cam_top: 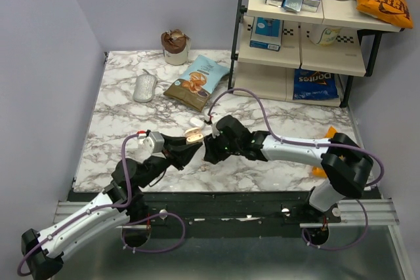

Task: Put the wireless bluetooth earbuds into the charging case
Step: Adjust the earbud at the center of the board.

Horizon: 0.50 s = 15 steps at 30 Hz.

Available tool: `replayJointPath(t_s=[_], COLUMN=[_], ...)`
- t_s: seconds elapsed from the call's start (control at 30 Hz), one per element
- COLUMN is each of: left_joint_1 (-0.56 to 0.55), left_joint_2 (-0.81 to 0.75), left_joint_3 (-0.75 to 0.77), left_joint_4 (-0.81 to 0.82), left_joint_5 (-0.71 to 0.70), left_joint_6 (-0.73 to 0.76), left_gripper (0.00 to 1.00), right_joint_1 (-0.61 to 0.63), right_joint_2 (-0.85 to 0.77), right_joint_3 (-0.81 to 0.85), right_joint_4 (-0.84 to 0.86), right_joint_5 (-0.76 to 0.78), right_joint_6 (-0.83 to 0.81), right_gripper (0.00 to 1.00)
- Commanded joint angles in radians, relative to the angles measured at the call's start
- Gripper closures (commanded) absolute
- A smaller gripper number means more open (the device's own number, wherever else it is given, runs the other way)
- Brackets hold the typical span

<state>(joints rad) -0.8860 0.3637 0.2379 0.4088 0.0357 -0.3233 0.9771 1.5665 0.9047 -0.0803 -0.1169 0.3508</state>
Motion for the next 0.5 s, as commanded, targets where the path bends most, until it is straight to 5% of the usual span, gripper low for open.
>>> replayJointPath(t_s=[0.0,0.47], left_joint_1=[-0.01,-0.028], left_joint_2=[-0.046,-0.161], left_joint_3=[0.014,0.009], left_joint_4=[-0.025,-0.099], left_joint_5=[-0.028,-0.14], left_joint_6=[-0.007,-0.005], left_gripper=[1.0,1.0], right_joint_1=[0.015,0.018], right_joint_2=[0.094,0.253], right_joint_3=[0.083,0.164], right_joint_4=[-0.006,-0.039], right_joint_5=[0.011,0.076], right_joint_6=[0.007,0.059], right_gripper=[0.47,0.47])
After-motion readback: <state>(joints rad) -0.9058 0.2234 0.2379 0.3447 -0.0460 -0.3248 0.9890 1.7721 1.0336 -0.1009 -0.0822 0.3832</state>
